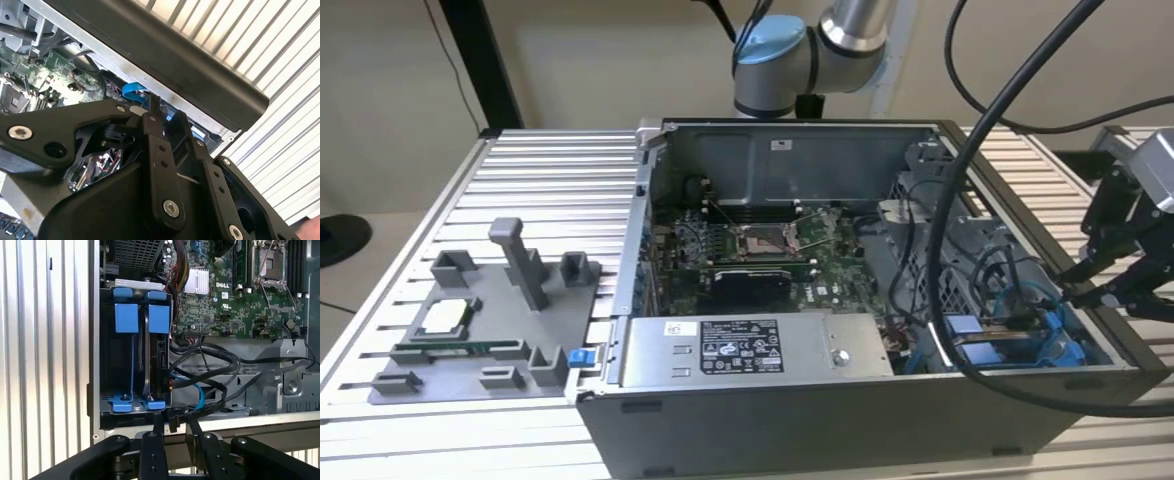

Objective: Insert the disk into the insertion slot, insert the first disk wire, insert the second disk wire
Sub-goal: 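Insert the second disk wire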

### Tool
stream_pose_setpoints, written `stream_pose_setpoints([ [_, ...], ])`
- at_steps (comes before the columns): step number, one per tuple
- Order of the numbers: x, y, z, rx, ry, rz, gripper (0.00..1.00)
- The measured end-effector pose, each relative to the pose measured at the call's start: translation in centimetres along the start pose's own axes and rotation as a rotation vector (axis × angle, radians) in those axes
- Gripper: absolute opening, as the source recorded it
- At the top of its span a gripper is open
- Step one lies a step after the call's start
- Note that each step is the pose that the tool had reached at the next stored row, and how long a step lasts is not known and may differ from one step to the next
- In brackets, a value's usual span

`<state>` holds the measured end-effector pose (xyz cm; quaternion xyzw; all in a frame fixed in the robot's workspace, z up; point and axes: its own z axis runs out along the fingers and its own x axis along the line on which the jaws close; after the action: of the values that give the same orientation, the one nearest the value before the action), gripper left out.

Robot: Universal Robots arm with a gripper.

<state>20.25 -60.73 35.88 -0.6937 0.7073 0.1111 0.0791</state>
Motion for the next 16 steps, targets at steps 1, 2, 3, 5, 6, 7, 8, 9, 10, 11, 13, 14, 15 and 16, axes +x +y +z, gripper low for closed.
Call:
stream_pose_setpoints([
  [1,0.0,0.0,0.0,-0.0001,-0.0102,0.0,1.0],
  [2,0.01,0.0,-0.01,-0.0001,-0.0193,0.0,1.0],
  [3,0.05,0.0,-0.01,-0.0004,-0.0251,0.0,1.0],
  [5,0.19,0.01,-0.05,-0.0004,-0.0323,0.0,1.0],
  [6,0.3,0.0,-0.09,-0.0005,-0.0361,0.0,0.0],
  [7,0.41,0.0,-0.11,-0.0006,-0.0402,0.0,0.0],
  [8,0.52,0.0,-0.15,-0.0008,-0.0445,0.0,0.0],
  [9,0.63,-0.01,-0.17,-0.0009,-0.0495,-0.001,0.0],
  [10,0.72,-0.01,-0.2,-0.001,-0.0542,-0.001,0.0],
  [11,0.79,-0.01,-0.22,-0.0011,-0.0596,-0.001,0.0],
  [13,0.95,-0.01,-0.27,-0.0013,-0.0715,-0.001,0.0],
  [14,1.03,0.0,-0.3,-0.0014,-0.0768,-0.001,0.0],
  [15,1.1,0.03,-0.32,-0.0013,-0.0814,-0.001,0.0],
  [16,1.18,0.06,-0.34,-0.0013,-0.0864,0.0,0.0],
])
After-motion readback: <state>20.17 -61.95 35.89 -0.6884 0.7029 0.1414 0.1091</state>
